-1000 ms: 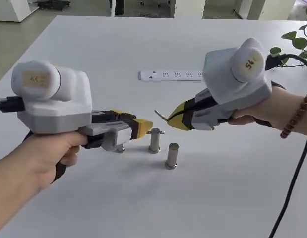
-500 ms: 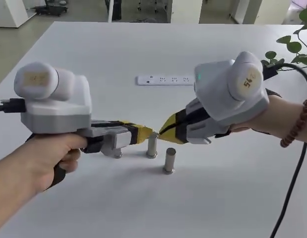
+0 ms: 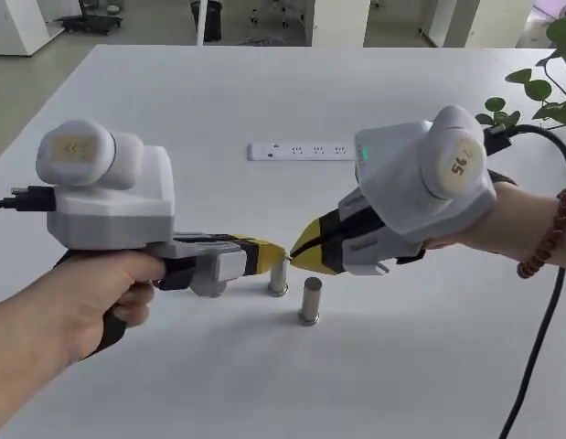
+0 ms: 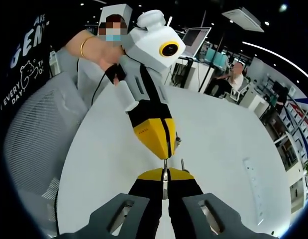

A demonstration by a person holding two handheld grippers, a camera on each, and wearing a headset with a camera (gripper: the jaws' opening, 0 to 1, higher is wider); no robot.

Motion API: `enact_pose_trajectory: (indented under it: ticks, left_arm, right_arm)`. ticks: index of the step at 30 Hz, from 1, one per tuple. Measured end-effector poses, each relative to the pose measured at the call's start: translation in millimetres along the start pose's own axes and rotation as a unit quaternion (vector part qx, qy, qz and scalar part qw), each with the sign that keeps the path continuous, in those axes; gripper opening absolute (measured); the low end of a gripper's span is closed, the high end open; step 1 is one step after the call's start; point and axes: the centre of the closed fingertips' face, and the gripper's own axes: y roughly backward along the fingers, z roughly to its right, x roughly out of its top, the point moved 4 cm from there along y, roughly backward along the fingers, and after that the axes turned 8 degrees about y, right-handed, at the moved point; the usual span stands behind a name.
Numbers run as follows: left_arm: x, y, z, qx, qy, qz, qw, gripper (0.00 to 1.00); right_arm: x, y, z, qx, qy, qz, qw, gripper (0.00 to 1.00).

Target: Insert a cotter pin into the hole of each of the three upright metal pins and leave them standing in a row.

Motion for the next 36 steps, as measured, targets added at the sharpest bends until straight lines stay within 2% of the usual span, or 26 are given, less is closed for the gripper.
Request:
enact_pose_trajectory:
  ticks: [7,11,16,20,21,23,25,26,28,31,33,34,36]
  left_arm:
    - [-0.8,0.6,0.0,-0.006,0.001,-0.002,1.0000,0.01]
    - [1.9,1.7,2.4,-0.006,-0.020,0.003,0.9998,0.01]
    - [3.3,1.9,2.5,-0.004,-0.029,0.006,0.9996,0.00]
    - [5.4,2.9,1.3,-0.001,-0.036,0.009,0.9993,0.00]
    - [5.7,3.4,0.9,0.000,-0.041,0.010,0.9991,0.00]
    - [4.9,5.3,0.5,0.002,-0.055,0.005,0.9985,0.00]
    - [4.4,6.6,0.0,0.003,-0.060,0.005,0.9982,0.00]
    - [3.9,7.1,-0.4,0.001,-0.060,0.004,0.9982,0.00]
    - [2.3,8.1,-1.4,0.000,-0.065,0.003,0.9979,0.00]
    - [-0.4,9.4,-2.2,-0.001,-0.084,-0.002,0.9964,0.00]
    - [-1.0,9.8,-1.2,-0.007,-0.094,-0.002,0.9955,0.00]
    - [-1.6,10.2,-0.8,-0.009,-0.100,-0.002,0.9949,0.00]
    - [-3.4,10.9,0.7,-0.018,-0.115,-0.005,0.9932,0.00]
  right_arm:
    - [-0.2,-1.2,-0.5,0.000,-0.001,-0.001,1.0000,0.00]
    - [1.2,0.0,1.0,-0.006,-0.014,0.005,0.9999,0.00]
    - [3.2,1.4,-0.2,-0.010,-0.026,0.009,0.9996,0.00]
    - [4.2,2.3,0.2,-0.016,-0.069,0.023,0.9973,0.00]
    - [3.9,2.8,-0.5,-0.013,-0.088,0.029,0.9956,0.00]
    - [4.5,4.1,1.5,-0.017,-0.119,0.047,0.9916,0.08]
    - [5.3,6.6,1.5,-0.008,-0.141,0.063,0.9880,0.07]
    - [5.4,8.4,2.3,-0.008,-0.163,0.075,0.9838,0.07]
    - [3.2,10.6,2.0,-0.001,-0.188,0.081,0.9789,0.09]
    - [1.5,13.1,-0.5,0.011,-0.213,0.094,0.9725,0.11]
    - [1.2,14.1,-3.1,0.020,-0.235,0.105,0.9662,0.11]
    - [0.8,14.1,-3.6,0.024,-0.234,0.107,0.9659,0.11]
    - [1.1,14.5,-7.8,0.040,-0.246,0.114,0.9616,0.12]
